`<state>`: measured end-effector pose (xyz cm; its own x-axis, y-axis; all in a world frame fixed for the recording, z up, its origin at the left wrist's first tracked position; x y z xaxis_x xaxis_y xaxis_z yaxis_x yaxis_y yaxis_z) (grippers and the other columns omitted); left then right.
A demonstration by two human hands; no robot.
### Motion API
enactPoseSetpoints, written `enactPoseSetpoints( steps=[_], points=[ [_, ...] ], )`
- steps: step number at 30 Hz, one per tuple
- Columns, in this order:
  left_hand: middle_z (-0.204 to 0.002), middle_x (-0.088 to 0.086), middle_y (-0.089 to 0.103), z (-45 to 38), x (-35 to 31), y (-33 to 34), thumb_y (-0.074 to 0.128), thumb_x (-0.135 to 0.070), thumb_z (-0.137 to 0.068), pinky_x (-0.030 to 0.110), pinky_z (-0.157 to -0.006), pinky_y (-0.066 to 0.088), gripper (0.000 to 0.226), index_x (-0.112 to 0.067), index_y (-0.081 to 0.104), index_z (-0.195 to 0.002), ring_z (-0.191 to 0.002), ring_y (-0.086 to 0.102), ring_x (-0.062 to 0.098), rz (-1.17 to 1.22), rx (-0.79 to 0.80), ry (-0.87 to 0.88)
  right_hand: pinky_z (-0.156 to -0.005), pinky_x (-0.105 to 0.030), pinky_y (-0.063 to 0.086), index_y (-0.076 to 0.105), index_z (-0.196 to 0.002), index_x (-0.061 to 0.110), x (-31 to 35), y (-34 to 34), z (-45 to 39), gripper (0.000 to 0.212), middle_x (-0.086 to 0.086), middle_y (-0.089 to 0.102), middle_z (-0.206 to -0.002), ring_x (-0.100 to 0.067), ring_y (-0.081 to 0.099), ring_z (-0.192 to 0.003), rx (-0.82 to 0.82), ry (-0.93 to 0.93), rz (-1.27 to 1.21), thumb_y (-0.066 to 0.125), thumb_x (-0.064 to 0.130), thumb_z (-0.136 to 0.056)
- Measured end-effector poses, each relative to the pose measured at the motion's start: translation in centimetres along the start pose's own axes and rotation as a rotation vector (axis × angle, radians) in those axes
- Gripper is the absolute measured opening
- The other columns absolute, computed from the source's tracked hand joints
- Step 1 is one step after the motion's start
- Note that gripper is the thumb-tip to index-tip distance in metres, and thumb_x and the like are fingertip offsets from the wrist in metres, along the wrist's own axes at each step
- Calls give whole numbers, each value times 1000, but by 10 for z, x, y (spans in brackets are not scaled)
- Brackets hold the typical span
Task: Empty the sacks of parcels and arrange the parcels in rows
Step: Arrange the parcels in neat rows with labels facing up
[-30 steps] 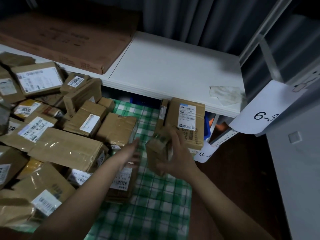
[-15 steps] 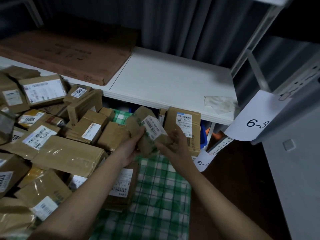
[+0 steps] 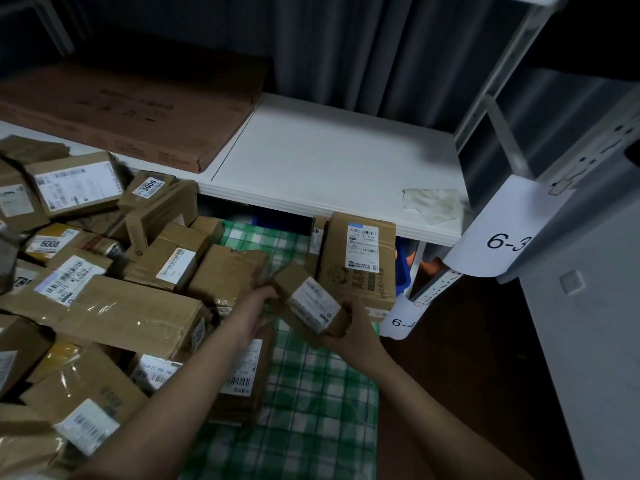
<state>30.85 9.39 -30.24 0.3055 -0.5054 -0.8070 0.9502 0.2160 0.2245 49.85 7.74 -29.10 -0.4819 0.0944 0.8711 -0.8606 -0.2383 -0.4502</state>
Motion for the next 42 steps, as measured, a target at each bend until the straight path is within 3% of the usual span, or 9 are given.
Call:
enactPoseSetpoints(
  steps=[4, 10, 13, 19, 25, 29, 32, 38, 42],
  points=[
    [-141, 2, 44, -13, 40, 9, 65, -5, -86, 31, -97, 42, 68, -26, 38, -144, -125, 45, 22, -613, 189, -25, -74, -32, 50, 46, -112, 25, -44, -12, 10, 57, 4, 53, -108, -14, 55, -98, -5, -31, 191, 81, 17, -67],
    [-148, 7, 38, -18, 82, 55, 69, -22, -88, 24, -96, 40, 69, -13, 33, -146, -127, 44, 20, -1004, 407, -20, -83, -24, 46, 61, -110, 18, -89, -33, 16, 47, 4, 57, -107, -20, 55, -102, -33, 6, 194, 77, 2, -69],
    [-154, 8, 25, -29, 89, 59, 70, -27, -87, 28, -103, 36, 82, -15, 21, -152, -138, 34, 25, -1040, 398, -52, -87, -29, 53, 58, -117, 19, -116, -38, 16, 52, -1, 60, -116, -21, 59, -109, -22, 108, 17, 78, 1, -72],
    [-144, 8, 37, -44, 100, 62, 77, -23, -80, 31, -103, 42, 79, -15, 34, -145, -126, 45, 23, -1040, 331, -21, -78, -25, 56, 49, -120, 13, -140, -44, 17, 60, -2, 62, -111, -19, 63, -102, -140, 258, -207, 70, -18, -74],
    [-122, 2, 44, -55, 87, 83, 75, -10, -81, 22, -95, 41, 64, -13, 44, -138, -110, 50, 16, -955, 246, 106, -65, -17, 49, 49, -114, 16, -144, -59, 10, 45, 9, 61, -101, -7, 61, -89, -310, 304, -116, 70, -3, -79],
    [-119, 12, 60, -70, 88, 81, 79, -13, -71, 41, -95, 52, 56, -7, 60, -123, -104, 62, 22, -923, 216, 116, -61, -11, 45, 47, -100, 18, -142, -62, -1, 40, 11, 58, -97, -2, 57, -85, -363, 325, -107, 72, -5, -77],
    [-119, 14, 61, -83, 99, 75, 80, -21, -67, 41, -93, 53, 60, -7, 62, -122, -105, 62, 24, -932, 194, 109, -61, -11, 43, 44, -92, 26, -143, -62, -6, 44, 9, 57, -96, -1, 56, -85, -370, 334, -99, 75, -1, -76],
    [-120, 14, 60, -81, 100, 73, 80, -15, -75, 31, -88, 52, 58, -2, 54, -125, -105, 61, 23, -922, 173, 43, -60, -9, 46, 45, -109, 16, -144, -62, -6, 49, 10, 57, -100, 0, 57, -88, -340, 344, -112, 76, 0, -75],
    [-122, 14, 57, -80, 100, 73, 75, -16, -80, 33, -90, 51, 53, -5, 52, -126, -106, 60, 25, -933, 157, 43, -77, -31, 57, 42, -120, 18, -148, -58, -4, 70, -2, 56, -116, -16, 61, -103, -311, 389, -111, 83, 23, -64]
  ],
)
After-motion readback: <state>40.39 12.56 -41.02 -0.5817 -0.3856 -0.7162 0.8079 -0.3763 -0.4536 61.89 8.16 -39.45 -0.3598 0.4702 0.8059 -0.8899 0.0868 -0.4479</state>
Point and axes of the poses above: each hand's wrist, its own z-axis away from the middle knuckle, its own y-axis out of the palm, x = y × z, the point moved 9 cm from there along -z, towards the middle knuckle
